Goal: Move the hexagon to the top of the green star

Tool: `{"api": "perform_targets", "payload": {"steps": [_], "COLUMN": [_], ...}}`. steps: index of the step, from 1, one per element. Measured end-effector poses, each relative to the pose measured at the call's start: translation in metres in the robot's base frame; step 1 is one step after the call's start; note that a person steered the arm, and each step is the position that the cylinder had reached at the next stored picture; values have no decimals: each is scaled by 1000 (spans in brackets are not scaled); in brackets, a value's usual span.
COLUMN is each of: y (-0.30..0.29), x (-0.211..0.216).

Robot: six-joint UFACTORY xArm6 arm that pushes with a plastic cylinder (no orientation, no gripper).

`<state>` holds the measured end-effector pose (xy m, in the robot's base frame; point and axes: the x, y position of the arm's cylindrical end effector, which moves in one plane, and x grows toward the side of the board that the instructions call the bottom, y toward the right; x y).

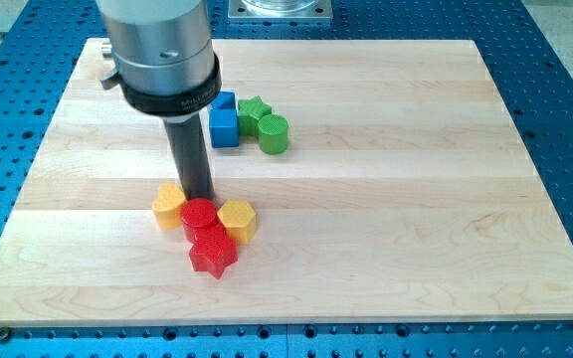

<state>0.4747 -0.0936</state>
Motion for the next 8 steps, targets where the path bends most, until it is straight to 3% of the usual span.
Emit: {"api": "perform_targets", "payload": {"steps": [1,2,4,5,6,8], "y": [76,68,-14,-9,-56,-85], "x": [2,53,56,76,88,140]}}
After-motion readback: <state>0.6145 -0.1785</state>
